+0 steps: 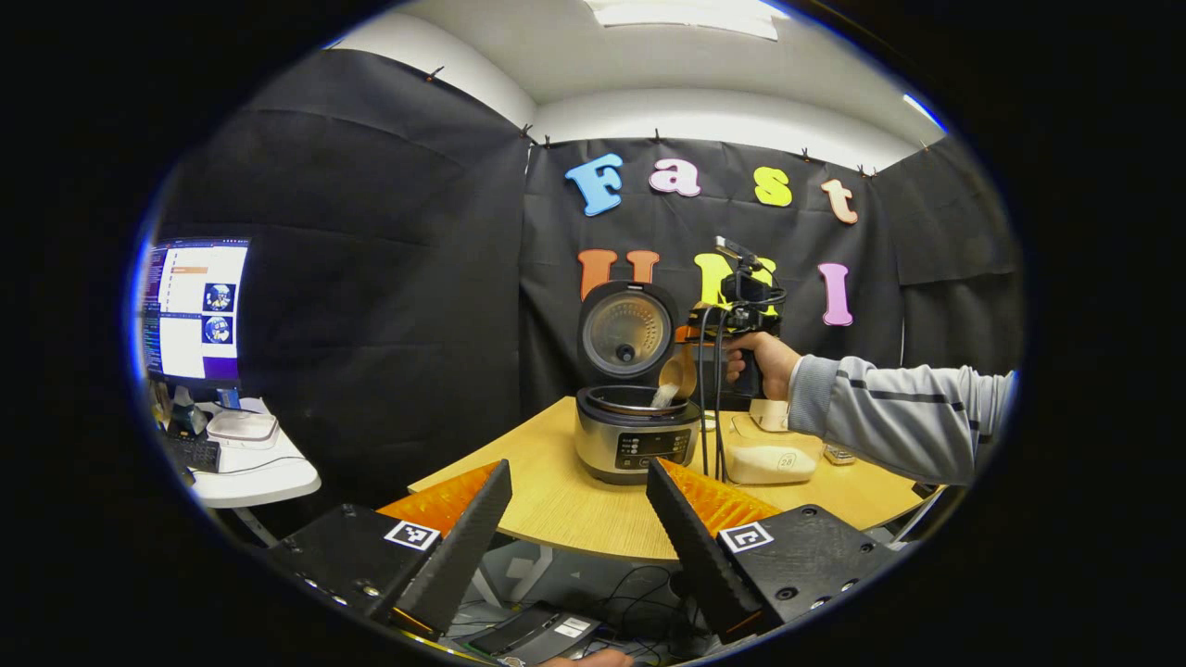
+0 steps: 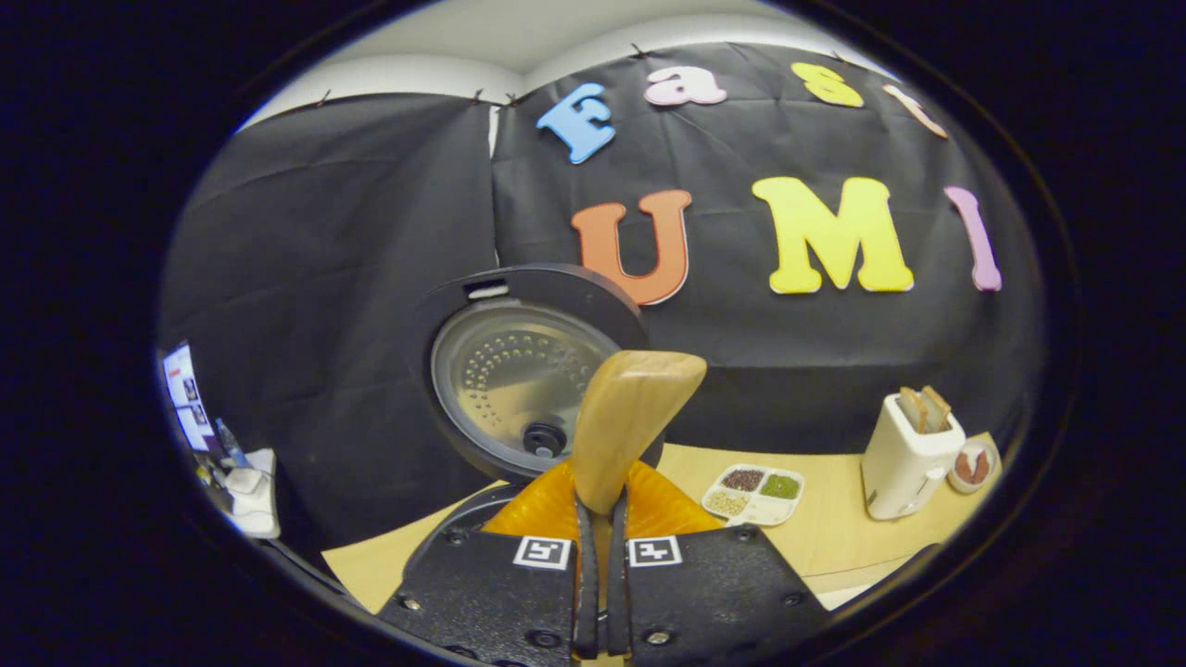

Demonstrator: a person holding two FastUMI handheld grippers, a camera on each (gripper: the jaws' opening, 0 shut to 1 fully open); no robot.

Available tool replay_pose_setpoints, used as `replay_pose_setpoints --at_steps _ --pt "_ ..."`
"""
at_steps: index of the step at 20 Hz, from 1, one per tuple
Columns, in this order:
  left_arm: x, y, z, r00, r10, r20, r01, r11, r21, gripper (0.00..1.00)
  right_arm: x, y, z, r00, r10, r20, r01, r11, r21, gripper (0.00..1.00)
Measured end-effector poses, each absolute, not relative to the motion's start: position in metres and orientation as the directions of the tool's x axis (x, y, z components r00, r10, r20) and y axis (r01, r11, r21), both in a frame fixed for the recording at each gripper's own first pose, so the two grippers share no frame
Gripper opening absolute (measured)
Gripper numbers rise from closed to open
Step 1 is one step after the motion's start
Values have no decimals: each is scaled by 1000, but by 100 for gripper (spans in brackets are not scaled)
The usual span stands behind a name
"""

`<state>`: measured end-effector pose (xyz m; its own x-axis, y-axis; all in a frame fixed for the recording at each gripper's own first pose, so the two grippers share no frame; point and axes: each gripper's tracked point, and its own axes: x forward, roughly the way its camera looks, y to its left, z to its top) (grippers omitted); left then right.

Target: Close the left gripper, press the button to open the rice cooker; take a wooden spoon from the chopstick holder with the right hand, scoop a spoonful of rice and pour it into the rice cooker, then put the wooden spoon back into the chopstick holder.

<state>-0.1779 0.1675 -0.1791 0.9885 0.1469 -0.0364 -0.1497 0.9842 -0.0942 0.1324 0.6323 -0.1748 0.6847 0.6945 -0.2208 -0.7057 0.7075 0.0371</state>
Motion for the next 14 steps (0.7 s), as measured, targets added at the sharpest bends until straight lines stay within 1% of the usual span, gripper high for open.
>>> replay_pose_setpoints --at_steps 3,7,10,12,14 --pt "-175 161 -178 990 136 -37 -139 986 -87 94 126 636 -176 697 688 -203 -712 697 -81 10" --pt "-171 150 -177 992 120 -39 -123 988 -89 94 115 641 -170 725 670 -161 -687 685 -242 10" --pt "-165 138 -176 994 104 -41 -107 990 -87 94 104 649 -172 722 678 -139 -668 630 -396 9" --pt "-163 131 -175 994 97 -44 -101 992 -80 94 96 652 -177 714 685 -143 -666 602 -441 9" --pt "-162 125 -174 995 90 -45 -93 993 -74 94 93 647 -169 721 682 -120 -656 617 -436 10"
